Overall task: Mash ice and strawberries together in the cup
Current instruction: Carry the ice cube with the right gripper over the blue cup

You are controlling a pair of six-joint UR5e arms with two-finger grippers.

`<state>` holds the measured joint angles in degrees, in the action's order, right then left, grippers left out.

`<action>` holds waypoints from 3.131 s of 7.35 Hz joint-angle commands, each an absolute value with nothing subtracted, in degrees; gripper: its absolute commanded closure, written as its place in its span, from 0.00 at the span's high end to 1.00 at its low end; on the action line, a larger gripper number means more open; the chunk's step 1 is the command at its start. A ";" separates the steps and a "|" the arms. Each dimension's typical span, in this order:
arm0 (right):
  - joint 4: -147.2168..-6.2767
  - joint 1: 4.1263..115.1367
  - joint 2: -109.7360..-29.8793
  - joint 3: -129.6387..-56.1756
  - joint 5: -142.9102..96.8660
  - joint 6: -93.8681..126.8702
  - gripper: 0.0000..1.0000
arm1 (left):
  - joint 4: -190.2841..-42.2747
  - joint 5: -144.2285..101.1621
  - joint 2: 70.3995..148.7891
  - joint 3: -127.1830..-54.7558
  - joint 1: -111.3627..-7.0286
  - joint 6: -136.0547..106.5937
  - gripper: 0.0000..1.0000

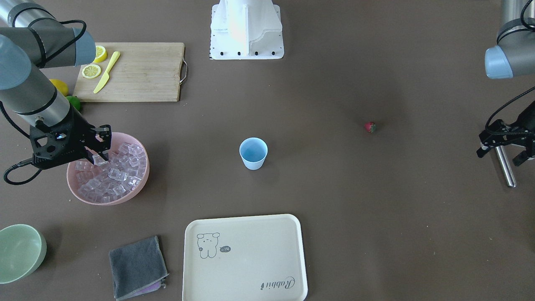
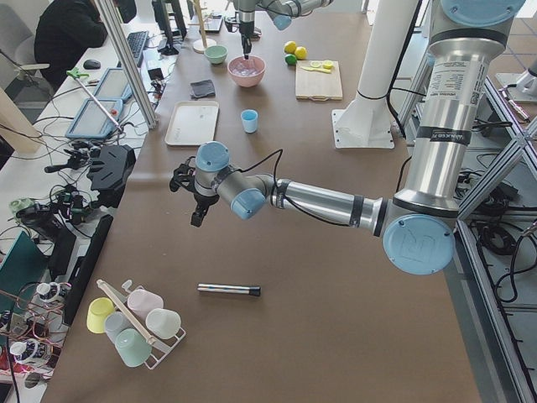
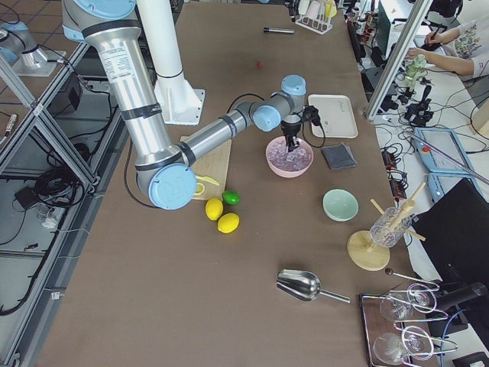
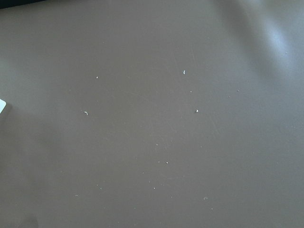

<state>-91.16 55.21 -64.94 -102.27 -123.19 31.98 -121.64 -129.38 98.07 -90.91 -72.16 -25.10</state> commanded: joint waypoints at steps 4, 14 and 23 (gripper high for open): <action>-100.64 45.55 -37.43 -91.21 -115.95 47.67 0.00 | -124.63 -127.98 96.68 -90.53 -72.07 -25.14 0.98; -87.53 32.69 -35.59 -81.10 -102.92 59.33 0.00 | -124.98 -127.27 97.91 -89.39 -70.75 -25.40 0.98; -85.00 31.38 -37.79 -81.74 -102.13 59.24 0.50 | -124.98 -127.35 98.00 -89.83 -70.75 -25.75 0.98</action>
<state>-86.24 31.40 -37.72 -82.07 -102.48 59.30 -124.84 -127.38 98.44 -89.85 -70.75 -25.79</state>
